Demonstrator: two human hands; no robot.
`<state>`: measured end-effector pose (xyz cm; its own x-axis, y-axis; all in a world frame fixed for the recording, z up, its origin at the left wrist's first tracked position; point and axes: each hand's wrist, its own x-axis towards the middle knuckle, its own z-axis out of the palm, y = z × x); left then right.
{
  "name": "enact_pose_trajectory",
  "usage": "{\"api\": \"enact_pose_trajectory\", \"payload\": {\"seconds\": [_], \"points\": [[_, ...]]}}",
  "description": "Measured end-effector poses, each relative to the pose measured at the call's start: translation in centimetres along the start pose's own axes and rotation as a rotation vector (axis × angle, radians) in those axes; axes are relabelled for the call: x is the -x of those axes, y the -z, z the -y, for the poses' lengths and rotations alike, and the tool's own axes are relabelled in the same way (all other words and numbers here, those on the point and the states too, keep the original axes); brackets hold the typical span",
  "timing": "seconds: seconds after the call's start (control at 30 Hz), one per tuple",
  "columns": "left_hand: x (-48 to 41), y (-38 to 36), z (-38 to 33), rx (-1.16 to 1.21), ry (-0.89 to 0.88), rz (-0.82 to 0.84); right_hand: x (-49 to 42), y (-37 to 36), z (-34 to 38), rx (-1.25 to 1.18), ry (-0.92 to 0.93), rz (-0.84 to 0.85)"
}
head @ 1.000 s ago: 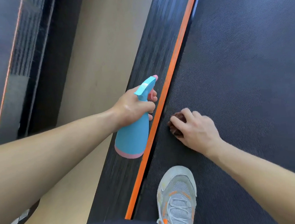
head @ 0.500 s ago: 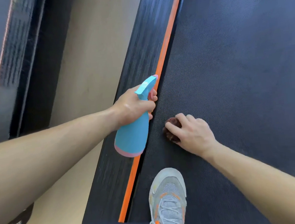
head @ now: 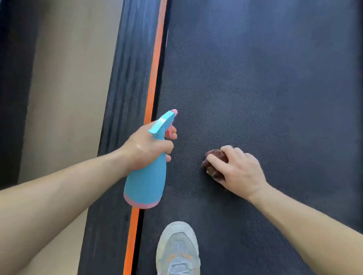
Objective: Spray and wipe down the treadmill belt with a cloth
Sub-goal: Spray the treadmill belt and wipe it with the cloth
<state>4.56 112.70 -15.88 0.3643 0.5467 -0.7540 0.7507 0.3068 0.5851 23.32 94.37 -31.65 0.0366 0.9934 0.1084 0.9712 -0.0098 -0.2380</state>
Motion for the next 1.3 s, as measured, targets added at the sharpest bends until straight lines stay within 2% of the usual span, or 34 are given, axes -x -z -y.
{"api": "enact_pose_trajectory", "payload": {"seconds": [0.13,0.2,0.27,0.33,0.43,0.5,0.53,0.6,0.73,0.8,0.87,0.97,1.1,1.13,1.3], "points": [[-1.5,-1.3,-0.9,-0.036,-0.032,0.031,-10.7,0.5,-6.2,0.074,-0.415,-0.140],[-1.7,-1.6,-1.0,-0.056,-0.040,0.035,-13.4,0.6,-7.6,0.044,-0.493,-0.144],[-1.8,-1.5,-1.1,-0.059,-0.034,0.038,-11.6,0.1,-6.3,0.010,-0.559,-0.175],[-1.8,-1.3,-1.0,-0.073,-0.037,0.043,-6.2,-0.3,-2.7,-0.050,-0.511,-0.174],[-1.8,-1.0,-1.1,-0.097,-0.036,0.045,0.7,-0.5,1.2,-0.077,-0.211,-0.068],[-1.9,-0.9,-1.1,-0.095,-0.041,0.042,0.4,-0.6,0.2,-0.034,-0.086,-0.066],[-2.0,-0.8,-1.0,-0.088,-0.046,0.039,-0.9,-0.7,-0.5,-0.006,-0.078,-0.079],[-2.1,-0.4,-0.5,-0.059,-0.048,0.023,-4.1,-1.1,-1.1,0.024,-0.169,-0.102],[-1.7,0.4,0.8,-0.036,-0.028,-0.016,-10.1,-2.0,0.6,-0.021,-0.482,-0.161],[-1.4,0.8,1.4,0.000,-0.022,-0.027,-10.5,-2.3,2.5,-0.025,-0.525,-0.176],[-0.8,1.2,1.7,0.009,-0.011,-0.038,-8.1,-2.7,5.5,-0.045,-0.401,-0.172],[-0.2,1.6,1.7,0.054,-0.038,-0.053,-2.2,-3.4,10.7,-0.123,-0.061,-0.079],[0.3,1.9,1.3,0.089,-0.084,-0.063,-3.4,-4.2,9.7,-0.068,0.166,-0.052],[0.3,2.0,1.4,0.085,-0.083,-0.071,-5.2,-4.3,9.1,-0.051,0.146,-0.059],[0.7,3.0,2.2,0.080,-0.059,-0.106,-13.3,-4.4,9.5,-0.042,-0.256,-0.105]]}}
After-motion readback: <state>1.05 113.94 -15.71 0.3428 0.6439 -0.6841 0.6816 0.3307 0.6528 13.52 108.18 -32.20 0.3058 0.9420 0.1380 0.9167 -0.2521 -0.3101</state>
